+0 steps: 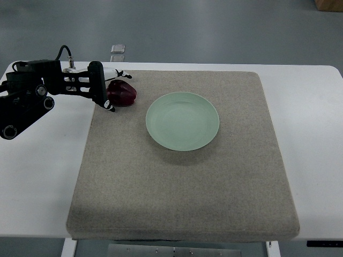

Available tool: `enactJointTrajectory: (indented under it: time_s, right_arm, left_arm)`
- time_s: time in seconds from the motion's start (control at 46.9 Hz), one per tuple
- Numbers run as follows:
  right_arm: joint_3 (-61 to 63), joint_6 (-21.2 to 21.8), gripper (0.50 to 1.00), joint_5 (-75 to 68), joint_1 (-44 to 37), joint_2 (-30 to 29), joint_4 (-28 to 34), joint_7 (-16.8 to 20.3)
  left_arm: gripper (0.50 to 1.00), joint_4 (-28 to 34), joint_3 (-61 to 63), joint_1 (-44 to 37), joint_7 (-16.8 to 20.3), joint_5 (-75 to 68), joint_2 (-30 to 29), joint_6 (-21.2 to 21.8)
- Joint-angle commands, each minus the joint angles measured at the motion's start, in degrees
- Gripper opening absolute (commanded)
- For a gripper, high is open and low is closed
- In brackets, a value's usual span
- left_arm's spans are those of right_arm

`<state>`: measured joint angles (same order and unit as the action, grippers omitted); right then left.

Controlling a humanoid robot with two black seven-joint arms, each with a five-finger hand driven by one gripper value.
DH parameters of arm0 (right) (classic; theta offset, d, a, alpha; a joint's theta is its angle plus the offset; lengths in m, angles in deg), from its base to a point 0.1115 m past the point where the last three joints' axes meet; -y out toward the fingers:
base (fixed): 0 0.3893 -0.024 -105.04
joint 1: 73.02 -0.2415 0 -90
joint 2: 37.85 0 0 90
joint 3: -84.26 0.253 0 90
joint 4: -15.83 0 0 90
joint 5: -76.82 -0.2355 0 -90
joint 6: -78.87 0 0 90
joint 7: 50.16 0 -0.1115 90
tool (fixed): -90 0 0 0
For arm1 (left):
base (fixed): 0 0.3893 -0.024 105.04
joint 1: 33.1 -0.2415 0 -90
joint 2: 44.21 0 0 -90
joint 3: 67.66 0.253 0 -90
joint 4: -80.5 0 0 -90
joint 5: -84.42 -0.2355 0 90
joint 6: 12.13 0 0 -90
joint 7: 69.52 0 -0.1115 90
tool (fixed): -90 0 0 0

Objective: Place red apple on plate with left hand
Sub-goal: 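Close the left hand fingers to grasp the red apple, then carry the apple with the left hand onto the pale green plate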

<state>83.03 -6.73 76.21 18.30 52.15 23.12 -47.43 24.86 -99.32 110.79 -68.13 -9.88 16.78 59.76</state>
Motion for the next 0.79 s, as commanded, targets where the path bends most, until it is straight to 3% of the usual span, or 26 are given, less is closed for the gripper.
enactJointTrajectory:
  time_s: [0.0, 0.085, 0.341, 0.512, 0.768]
  right_arm:
    - [0.0, 0.0, 0.928, 0.0, 0.0, 0.0, 0.0, 0.0]
    - [0.0, 0.0, 0.93, 0.0, 0.0, 0.0, 0.0, 0.0]
    - [0.0, 0.0, 0.928, 0.0, 0.0, 0.0, 0.0, 0.0]
    - [0.0, 0.0, 0.93, 0.0, 0.0, 0.0, 0.0, 0.0]
    - [0.0, 0.0, 0.928, 0.0, 0.0, 0.0, 0.0, 0.0]
  left_arm:
    - [0.866, -0.1, 0.0, 0.0, 0.1, 0.0, 0.0, 0.0]
    - [0.793, -0.1, 0.1, -0.1, 0.4, 0.0, 0.0, 0.0]
    - [0.5, -0.1, 0.1, 0.1, 0.7, 0.1, -0.3, 0.0]
    - [0.5, -1.2, -0.4, 0.8, 2.6, 0.3, -0.7, 2.8]
    - [0.5, -8.1, -1.0, 2.5, 4.3, 1.1, -1.6, 3.0]
